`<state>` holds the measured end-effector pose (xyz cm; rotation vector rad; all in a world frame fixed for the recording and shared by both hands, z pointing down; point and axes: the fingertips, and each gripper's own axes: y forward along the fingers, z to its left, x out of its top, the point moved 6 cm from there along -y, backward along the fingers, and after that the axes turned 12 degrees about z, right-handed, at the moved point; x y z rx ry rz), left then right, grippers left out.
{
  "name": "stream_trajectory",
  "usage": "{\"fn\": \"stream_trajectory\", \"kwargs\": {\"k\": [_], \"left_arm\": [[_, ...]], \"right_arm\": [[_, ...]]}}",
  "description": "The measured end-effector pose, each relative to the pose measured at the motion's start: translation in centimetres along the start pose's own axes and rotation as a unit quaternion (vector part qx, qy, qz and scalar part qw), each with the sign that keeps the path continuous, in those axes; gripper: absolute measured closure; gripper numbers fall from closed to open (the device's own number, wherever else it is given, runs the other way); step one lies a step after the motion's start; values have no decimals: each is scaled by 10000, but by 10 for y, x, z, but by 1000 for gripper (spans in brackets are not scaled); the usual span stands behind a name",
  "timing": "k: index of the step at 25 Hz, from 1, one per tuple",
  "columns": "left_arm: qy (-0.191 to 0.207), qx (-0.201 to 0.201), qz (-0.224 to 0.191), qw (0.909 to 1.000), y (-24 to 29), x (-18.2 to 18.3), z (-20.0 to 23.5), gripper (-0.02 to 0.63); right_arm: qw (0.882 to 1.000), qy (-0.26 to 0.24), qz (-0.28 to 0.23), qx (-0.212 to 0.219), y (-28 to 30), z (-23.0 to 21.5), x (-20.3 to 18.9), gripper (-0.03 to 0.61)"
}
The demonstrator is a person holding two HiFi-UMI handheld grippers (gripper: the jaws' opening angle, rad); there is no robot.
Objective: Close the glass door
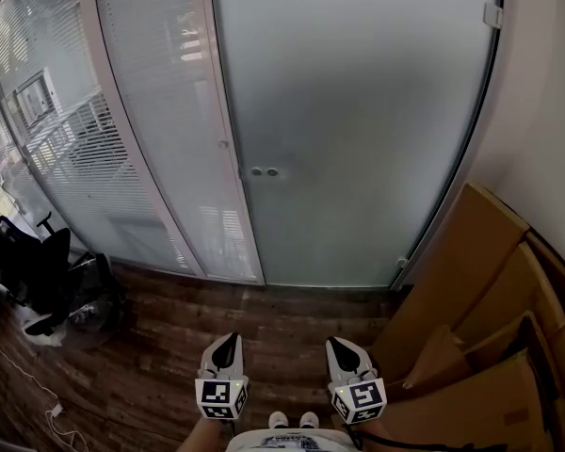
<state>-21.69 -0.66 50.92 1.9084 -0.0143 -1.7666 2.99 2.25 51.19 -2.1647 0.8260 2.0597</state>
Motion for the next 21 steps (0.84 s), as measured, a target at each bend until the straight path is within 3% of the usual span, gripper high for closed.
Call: {"fn": "stream_trajectory", "kwargs": {"k": [21], "left_arm": [[-148,11,-8,9999,1,0,21,612]], "right_arm": [[10000,46,68,-30,15,10,0,572]]}}
